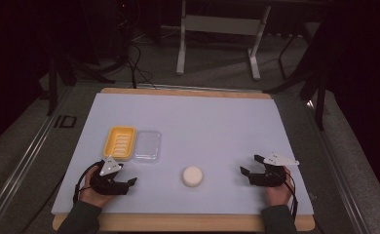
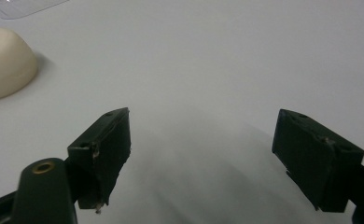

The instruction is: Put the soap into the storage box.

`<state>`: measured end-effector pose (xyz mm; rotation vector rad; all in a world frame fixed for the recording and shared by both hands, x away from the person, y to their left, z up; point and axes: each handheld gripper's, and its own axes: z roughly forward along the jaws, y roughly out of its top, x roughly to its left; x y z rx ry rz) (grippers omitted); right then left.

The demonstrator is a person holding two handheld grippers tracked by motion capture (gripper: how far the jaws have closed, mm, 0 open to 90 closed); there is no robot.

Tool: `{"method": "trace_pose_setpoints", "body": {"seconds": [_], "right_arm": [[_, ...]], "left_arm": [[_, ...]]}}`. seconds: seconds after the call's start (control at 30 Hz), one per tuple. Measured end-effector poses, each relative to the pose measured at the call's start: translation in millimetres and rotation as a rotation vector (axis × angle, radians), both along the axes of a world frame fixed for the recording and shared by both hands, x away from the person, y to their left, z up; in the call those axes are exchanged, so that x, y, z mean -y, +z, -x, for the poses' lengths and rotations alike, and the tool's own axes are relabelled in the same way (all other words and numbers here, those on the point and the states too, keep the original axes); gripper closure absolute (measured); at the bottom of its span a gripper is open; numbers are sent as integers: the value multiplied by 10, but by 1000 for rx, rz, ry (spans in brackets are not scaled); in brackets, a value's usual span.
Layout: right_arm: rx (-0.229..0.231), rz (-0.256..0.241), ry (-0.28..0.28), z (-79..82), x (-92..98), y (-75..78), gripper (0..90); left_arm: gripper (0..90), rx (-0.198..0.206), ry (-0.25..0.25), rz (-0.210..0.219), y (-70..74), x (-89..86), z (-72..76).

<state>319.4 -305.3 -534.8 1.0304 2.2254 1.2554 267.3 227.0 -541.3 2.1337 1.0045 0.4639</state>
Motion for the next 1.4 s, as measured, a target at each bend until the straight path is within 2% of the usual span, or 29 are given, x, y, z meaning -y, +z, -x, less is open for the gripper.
{"method": "trace_pose_setpoints", "body": {"seconds": [0.3, 0.57, 0.77, 0.83, 1.0, 1.2, 1.33, 1.4], "right_arm": [[0, 23, 27, 1, -27, -4, 192], [8, 48, 35, 15, -58, -7, 183], [14, 41, 46, 16, -48, -6, 143], [9, 33, 29, 14, -39, -5, 143], [27, 19, 33, 32, -27, -1, 139], [30, 15, 4, 31, -15, 2, 141], [35, 8, 0, 35, -9, 3, 150], [36, -1, -9, 35, 2, 5, 211]], "left_arm": [[243, 7, -10, -5, 19, 33, 16], [243, 10, -53, -3, 110, 81, -1], [243, 14, -109, -10, 180, 143, -45], [243, 16, -127, -14, 225, 173, -67], [243, 23, -149, -16, 307, 214, -80], [243, 24, -166, -23, 361, 252, -122], [243, 16, -176, -33, 357, 274, -138], [243, 11, -191, -38, 367, 301, -152]]}}
